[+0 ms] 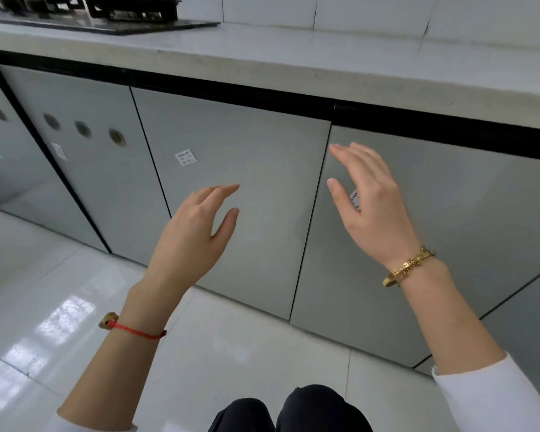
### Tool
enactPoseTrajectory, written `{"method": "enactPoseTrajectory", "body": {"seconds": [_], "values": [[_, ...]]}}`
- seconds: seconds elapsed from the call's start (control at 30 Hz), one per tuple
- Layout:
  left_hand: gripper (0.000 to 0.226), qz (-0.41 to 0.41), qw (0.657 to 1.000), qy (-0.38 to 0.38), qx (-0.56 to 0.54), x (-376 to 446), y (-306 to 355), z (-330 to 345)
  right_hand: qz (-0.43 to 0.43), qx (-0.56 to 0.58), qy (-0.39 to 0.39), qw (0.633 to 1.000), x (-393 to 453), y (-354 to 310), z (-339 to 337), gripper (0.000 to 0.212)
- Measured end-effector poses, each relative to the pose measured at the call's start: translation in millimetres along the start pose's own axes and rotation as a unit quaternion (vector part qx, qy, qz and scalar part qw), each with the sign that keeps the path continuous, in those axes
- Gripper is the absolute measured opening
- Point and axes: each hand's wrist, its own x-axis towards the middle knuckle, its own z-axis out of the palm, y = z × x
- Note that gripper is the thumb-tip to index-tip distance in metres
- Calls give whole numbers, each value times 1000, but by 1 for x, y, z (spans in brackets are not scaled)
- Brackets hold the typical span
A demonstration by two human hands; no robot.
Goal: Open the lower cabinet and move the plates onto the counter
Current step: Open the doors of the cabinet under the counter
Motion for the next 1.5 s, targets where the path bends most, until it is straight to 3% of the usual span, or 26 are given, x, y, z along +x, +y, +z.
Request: {"method": "enactPoseTrajectory", "body": {"seconds": [0.37, 0.63, 0.73, 1.03, 1.23, 1.5], "values": [[34, 36, 989, 77, -124, 85, 41, 20, -48, -88, 107, 989, 46, 8, 2, 41], [36, -54, 958, 73, -272, 131, 69, 44, -30, -131, 106, 985, 50, 17, 10, 45], [40, -51, 950, 75, -299, 134, 74, 49, -24, -142, 103, 984, 50, 19, 9, 46], [41, -128, 831, 20, -541, 140, 78, 56, -11, -175, 96, 980, 51, 17, 6, 46], [40, -140, 805, 23, -577, 132, 79, 52, -11, -155, 86, 984, 51, 14, 3, 47], [36, -103, 815, 26, -569, 104, 64, 36, -19, -50, 43, 998, 43, 2, 10, 48]]}}
